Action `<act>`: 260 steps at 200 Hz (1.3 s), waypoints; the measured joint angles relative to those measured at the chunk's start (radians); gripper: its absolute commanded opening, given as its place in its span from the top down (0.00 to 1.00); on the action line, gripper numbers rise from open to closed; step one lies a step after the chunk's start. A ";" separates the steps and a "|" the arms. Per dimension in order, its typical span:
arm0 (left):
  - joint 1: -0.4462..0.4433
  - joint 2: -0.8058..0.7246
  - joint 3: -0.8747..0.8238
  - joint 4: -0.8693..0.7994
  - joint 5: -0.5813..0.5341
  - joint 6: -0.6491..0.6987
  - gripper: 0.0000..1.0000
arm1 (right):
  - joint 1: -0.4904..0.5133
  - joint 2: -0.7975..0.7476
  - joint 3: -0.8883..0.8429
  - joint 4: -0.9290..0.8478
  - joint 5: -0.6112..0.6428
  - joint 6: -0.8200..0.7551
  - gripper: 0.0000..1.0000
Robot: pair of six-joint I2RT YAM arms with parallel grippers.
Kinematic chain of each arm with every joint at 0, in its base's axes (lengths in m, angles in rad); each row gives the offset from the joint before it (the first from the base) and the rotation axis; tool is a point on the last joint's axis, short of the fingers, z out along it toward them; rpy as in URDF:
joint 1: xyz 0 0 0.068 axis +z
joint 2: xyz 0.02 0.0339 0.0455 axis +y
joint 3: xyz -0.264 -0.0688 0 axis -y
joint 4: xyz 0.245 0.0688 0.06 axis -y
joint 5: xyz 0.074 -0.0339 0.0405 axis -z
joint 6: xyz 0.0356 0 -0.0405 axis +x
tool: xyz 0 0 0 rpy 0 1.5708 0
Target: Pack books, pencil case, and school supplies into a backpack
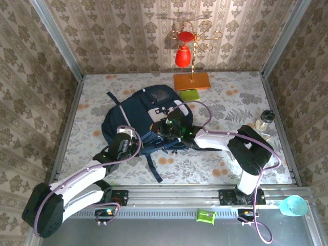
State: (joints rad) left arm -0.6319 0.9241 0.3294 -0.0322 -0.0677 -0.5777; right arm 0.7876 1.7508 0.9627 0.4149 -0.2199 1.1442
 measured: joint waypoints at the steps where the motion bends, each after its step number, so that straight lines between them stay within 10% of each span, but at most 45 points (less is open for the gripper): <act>1: 0.000 0.000 0.000 0.000 -0.001 0.003 0.79 | 0.000 -0.001 0.000 0.000 0.000 0.000 1.00; 38: 0.017 -0.016 0.000 0.011 0.010 0.039 1.00 | -0.026 -0.035 -0.026 -0.023 -0.002 -0.025 1.00; 141: 0.137 -0.080 0.024 -0.080 0.098 0.112 1.00 | -0.119 -0.105 -0.009 -0.224 -0.103 -0.216 1.00; 260: 0.083 -0.337 0.042 -0.368 0.103 0.053 1.00 | -0.208 0.180 0.481 -0.607 -0.342 -0.517 1.00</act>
State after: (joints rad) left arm -0.5491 0.5869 0.3710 -0.4004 0.0357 -0.5247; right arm 0.5797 1.9312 1.4441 -0.1921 -0.5617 0.6273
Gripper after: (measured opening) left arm 0.056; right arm 0.053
